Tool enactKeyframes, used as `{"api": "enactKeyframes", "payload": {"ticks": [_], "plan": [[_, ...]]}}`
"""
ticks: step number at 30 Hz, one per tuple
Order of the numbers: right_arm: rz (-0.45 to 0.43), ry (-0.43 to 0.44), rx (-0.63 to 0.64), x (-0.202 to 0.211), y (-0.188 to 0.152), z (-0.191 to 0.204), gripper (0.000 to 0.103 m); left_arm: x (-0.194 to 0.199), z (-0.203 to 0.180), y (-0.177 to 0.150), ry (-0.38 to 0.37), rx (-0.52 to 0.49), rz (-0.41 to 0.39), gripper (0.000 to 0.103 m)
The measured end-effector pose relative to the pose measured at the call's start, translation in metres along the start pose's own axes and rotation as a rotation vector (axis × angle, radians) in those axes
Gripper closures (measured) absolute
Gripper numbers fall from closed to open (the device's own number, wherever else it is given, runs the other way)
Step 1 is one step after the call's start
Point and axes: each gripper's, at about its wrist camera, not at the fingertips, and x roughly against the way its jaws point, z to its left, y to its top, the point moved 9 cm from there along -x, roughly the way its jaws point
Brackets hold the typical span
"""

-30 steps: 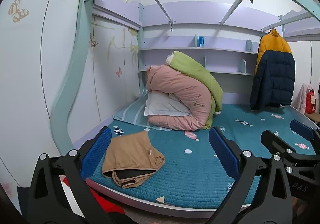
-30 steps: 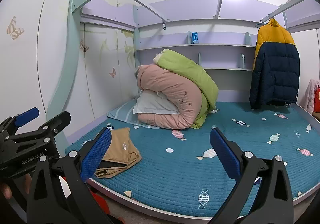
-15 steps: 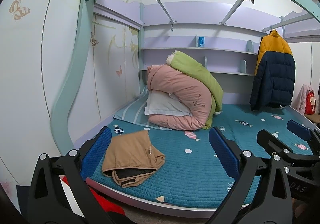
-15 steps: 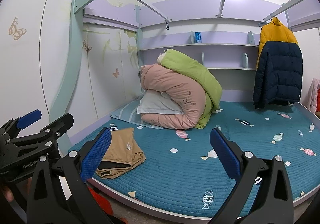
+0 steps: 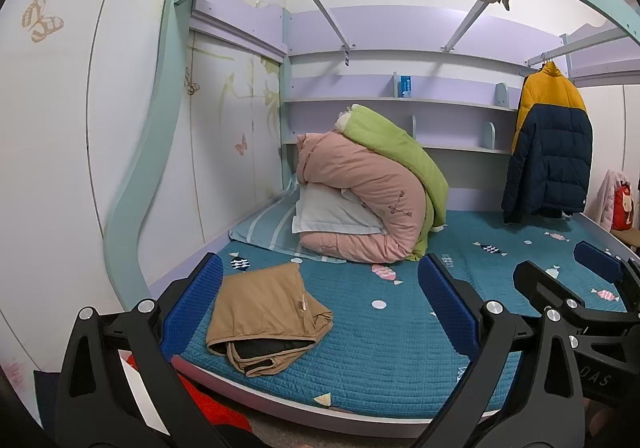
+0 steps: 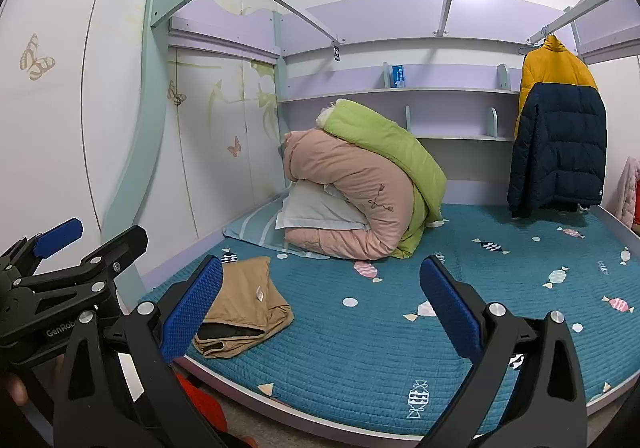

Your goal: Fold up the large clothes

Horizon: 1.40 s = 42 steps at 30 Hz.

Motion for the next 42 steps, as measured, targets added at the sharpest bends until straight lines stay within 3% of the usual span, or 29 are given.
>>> {"api": "enactKeyframes", "payload": {"ticks": [42], "plan": [[0.016, 0.005, 0.002, -0.006, -0.002, 0.008, 0.008, 0.000, 0.011, -0.001, 0.021, -0.001, -0.011, 0.005]]}}
